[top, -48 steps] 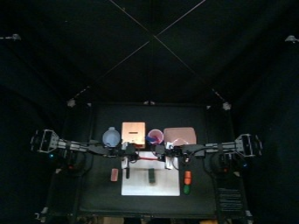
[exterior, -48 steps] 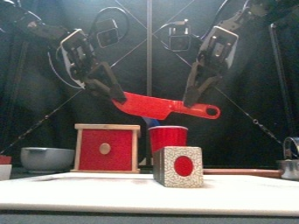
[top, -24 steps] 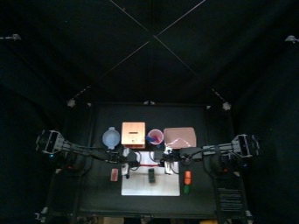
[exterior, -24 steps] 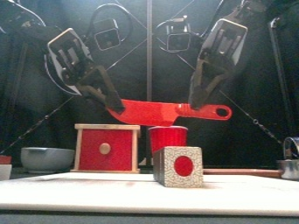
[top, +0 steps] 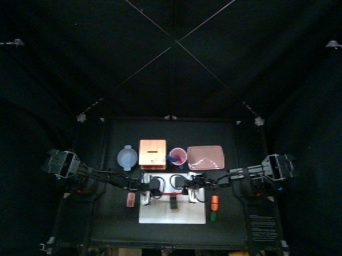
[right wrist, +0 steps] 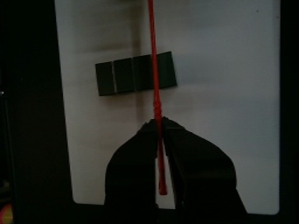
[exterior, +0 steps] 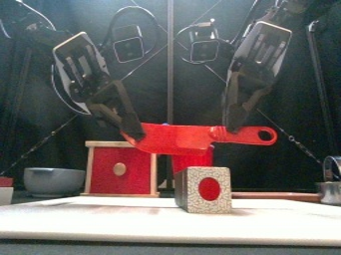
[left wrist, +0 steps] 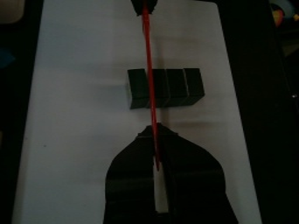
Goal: Cut the sushi into 4 pieces with the knife
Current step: Cut the sushi into 4 pieces
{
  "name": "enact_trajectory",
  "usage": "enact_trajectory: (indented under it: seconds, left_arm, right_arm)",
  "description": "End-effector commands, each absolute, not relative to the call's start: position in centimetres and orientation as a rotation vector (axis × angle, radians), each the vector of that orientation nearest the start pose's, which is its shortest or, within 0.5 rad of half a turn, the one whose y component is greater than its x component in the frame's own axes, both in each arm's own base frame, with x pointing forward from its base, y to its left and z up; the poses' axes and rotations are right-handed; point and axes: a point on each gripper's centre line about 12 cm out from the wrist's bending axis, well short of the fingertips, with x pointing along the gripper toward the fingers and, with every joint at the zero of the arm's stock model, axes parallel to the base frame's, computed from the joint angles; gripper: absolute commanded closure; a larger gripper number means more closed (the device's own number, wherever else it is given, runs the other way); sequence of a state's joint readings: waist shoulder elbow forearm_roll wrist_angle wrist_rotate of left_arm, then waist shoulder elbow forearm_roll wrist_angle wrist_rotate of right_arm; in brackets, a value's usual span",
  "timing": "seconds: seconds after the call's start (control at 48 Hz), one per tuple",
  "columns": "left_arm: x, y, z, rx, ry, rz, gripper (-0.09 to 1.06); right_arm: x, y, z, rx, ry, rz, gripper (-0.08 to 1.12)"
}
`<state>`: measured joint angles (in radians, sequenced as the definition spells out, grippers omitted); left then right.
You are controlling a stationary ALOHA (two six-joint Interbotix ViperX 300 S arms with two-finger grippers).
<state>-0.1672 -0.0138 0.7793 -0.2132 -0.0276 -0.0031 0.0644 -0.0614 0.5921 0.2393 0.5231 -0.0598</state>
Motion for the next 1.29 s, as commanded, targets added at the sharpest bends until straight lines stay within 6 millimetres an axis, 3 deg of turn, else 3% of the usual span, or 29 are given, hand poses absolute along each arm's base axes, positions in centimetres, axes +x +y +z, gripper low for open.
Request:
enact_trajectory:
  seconds: [0.021,0.5,1.292]
  left_arm:
    - [36.1,-6.2,14.2,-0.141,0.741,-0.081,0.66]
    - [36.8,-6.1,12.8,-0.139,0.775,-0.07,0.66]
    - [36.7,-6.3,12.6,-0.095,0.784,-0.093,0.67]
  right_arm:
    - [35.8,3.5,18.1,0.152,1.042,0.087,0.73]
    - [35.4,3.0,17.5,0.134,1.054,0.077,0.73]
    - [35.4,3.1,17.0,0.111,1.067,0.08,0.73]
